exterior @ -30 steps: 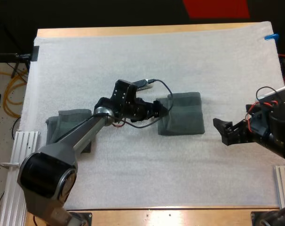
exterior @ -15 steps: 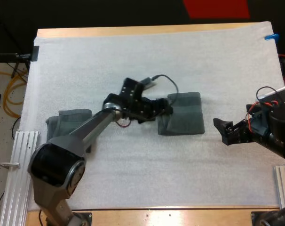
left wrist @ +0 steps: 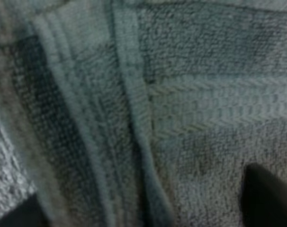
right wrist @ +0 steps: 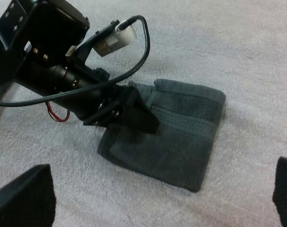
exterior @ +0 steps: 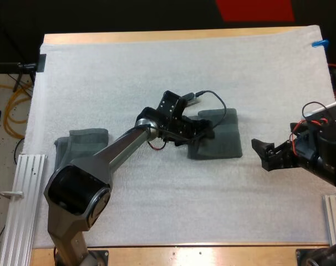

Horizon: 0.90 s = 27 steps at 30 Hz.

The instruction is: Pick towel from pile fold and stack

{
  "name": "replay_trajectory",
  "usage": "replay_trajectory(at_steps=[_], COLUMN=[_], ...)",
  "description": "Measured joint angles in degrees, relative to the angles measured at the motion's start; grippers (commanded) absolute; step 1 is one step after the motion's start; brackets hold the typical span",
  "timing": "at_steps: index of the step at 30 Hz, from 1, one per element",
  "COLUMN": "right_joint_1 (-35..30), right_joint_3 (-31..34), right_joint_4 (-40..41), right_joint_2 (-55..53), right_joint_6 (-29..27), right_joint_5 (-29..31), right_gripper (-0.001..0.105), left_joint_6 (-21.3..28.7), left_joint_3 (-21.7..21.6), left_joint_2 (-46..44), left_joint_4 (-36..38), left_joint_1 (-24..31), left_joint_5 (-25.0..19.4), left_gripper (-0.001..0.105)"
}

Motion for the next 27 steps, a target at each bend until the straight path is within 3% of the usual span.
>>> replay_trajectory(at_steps=[3, 5, 9, 15, 20, 27], right_joint_1=[0.0, 0.0, 0.0, 0.0, 0.0, 0.0], right_joint_3=[0.0, 0.0, 0.0, 0.0, 0.0, 0.06], right_joint_4=[0.0, 0.0, 0.0, 0.0, 0.0, -0.49], right_joint_2=[0.0, 0.0, 0.0, 0.0, 0.0, 0.0], right_joint_6=[0.0, 0.0, 0.0, 0.0, 0.0, 0.0], right_joint_5=[0.0, 0.0, 0.0, 0.0, -1.04, -8.22], right_gripper=[0.09, 0.09, 0.09, 0.09, 0.09, 0.09], left_joint_6=[0.44, 1.71, 6.39, 21.46, 32.77, 41.85], left_joint_3=[0.0, 0.0, -0.41, -1.84, -1.96, -1.96], left_joint_2=[0.39, 0.4, 0.4, -3.13, -10.93, -23.98], left_joint_4=[0.66, 0.92, 2.83, 14.2, 26.06, 39.9], left_joint_1=[-0.12, -0.12, -0.02, 2.55, 9.14, 19.9], left_joint_5=[-0.06, -0.06, -0.06, -5.77, -8.12, -16.0], left_gripper=[0.014, 0.0, 0.0, 0.0, 0.0, 0.0])
